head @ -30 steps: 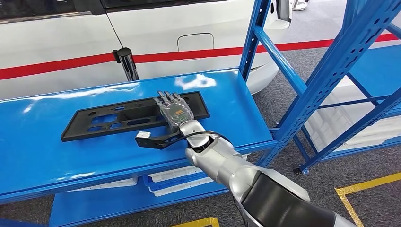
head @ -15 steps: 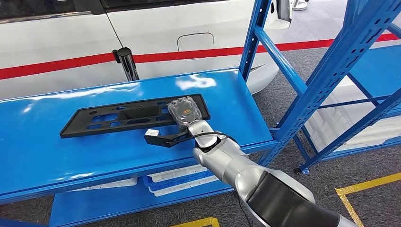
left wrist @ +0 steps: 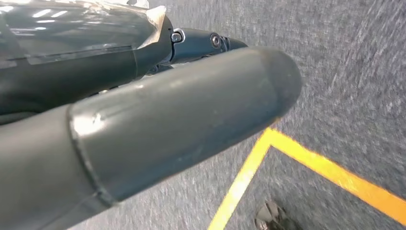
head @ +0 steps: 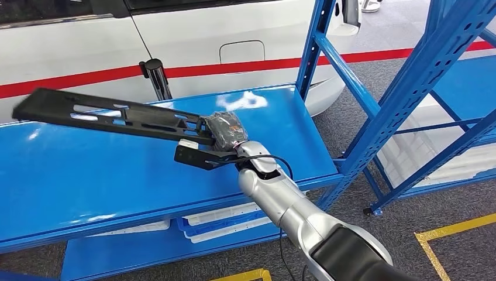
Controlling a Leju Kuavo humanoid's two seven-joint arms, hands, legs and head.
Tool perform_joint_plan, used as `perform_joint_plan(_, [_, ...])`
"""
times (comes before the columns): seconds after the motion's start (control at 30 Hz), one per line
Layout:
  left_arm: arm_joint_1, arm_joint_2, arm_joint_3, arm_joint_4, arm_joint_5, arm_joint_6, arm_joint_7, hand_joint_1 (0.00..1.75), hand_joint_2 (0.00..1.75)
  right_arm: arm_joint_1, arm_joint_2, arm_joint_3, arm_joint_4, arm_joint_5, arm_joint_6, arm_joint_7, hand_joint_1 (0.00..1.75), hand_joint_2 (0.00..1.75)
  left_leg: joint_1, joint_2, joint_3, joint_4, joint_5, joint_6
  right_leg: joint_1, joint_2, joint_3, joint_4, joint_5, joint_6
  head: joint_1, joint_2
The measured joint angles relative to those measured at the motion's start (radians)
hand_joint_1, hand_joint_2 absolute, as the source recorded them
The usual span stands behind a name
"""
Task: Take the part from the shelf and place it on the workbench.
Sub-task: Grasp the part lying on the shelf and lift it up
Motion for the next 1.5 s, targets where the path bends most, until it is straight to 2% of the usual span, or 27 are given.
perform_joint_plan(0.23, [0.004,-0.010,0.038,0.000,0.005,-0.039,-0.050,0.00,0.00,0.040,-0.059,-0.067,-0.459,-0.139,0.028,-0.043,1.75,1.75,-0.001,-0.001,-0.002,0.000,0.000,0.000,0.000,0.000,-0.001,0.000,0.000,0.000,0.000,0.000])
perform_joint_plan(0.37, [0.003,-0.009,0.039,0.000,-0.011,-0.065,-0.084,0.00,0.00,0.045,-0.102,-0.073,-0.638,-0.157,0.008,-0.060,1.75,1.75,-0.001,0.000,-0.002,0.000,0.000,0.000,0.000,0.000,-0.001,0.000,0.000,0.000,0.000,0.000])
perform_joint_plan(0.5, [0.003,-0.009,0.039,0.000,-0.023,-0.071,-0.097,0.00,1.75,0.051,-0.142,-0.072,-0.760,-0.163,-0.014,-0.078,1.75,1.75,-0.001,0.000,-0.002,0.000,0.000,0.001,0.000,0.000,-0.001,0.000,0.000,0.000,0.000,0.000])
perform_joint_plan(0.77, [0.003,-0.009,0.040,-0.001,-0.014,-0.071,-0.134,0.00,1.75,0.062,-0.184,-0.064,-0.842,-0.182,-0.032,-0.082,1.75,1.75,-0.001,0.000,-0.001,0.000,0.000,0.001,0.000,0.000,-0.001,0.000,0.000,0.000,0.000,0.000])
perform_joint_plan(1.0, [0.003,-0.008,0.068,-0.003,0.016,-0.072,-0.296,0.00,1.75,0.062,-0.209,-0.057,-0.843,-0.199,-0.057,-0.082,1.75,1.75,-0.001,0.000,-0.001,0.000,0.000,0.001,0.000,0.000,-0.001,0.000,0.000,0.000,0.000,0.000])
perform_joint_plan(1.2, [0.003,-0.007,0.080,-0.003,0.017,-0.071,-0.310,0.00,1.75,0.063,-0.221,-0.055,-0.843,-0.201,-0.059,-0.082,1.75,1.75,-0.001,0.000,-0.002,0.000,0.000,0.001,0.000,0.000,-0.001,0.000,-0.001,0.001,0.000,0.000])
perform_joint_plan(1.27, [0.003,-0.007,0.082,-0.003,0.019,-0.064,-0.323,0.00,0.87,0.063,-0.223,-0.054,-0.843,-0.202,-0.060,-0.082,1.75,1.75,-0.001,0.000,-0.002,0.000,0.000,0.001,0.000,0.000,-0.001,0.000,-0.001,0.002,0.000,0.000])
perform_joint_plan(1.33, [0.003,-0.007,0.085,-0.003,0.019,-0.056,-0.352,0.00,0.87,0.063,-0.225,-0.053,-0.843,-0.205,-0.062,-0.082,1.75,1.75,-0.001,0.000,-0.002,0.000,0.000,0.001,0.000,0.000,-0.001,0.000,-0.001,0.002,0.000,0.000])
perform_joint_plan(1.4, [0.002,-0.008,0.093,-0.003,0.029,-0.074,-0.386,0.00,1.75,0.063,-0.226,-0.049,-0.843,-0.210,-0.065,-0.083,1.75,1.75,-0.001,0.000,-0.002,0.000,0.000,0.001,0.000,0.000,0.000,0.000,-0.001,0.002,0.000,0.000])
perform_joint_plan(1.5, [0.000,-0.010,0.116,-0.003,0.065,-0.123,-0.411,0.00,1.75,0.063,-0.227,-0.044,-0.843,-0.213,-0.071,-0.083,1.75,1.75,-0.001,0.000,-0.002,0.000,0.000,0.001,0.000,0.000,0.000,0.000,-0.001,0.002,0.000,0.000])
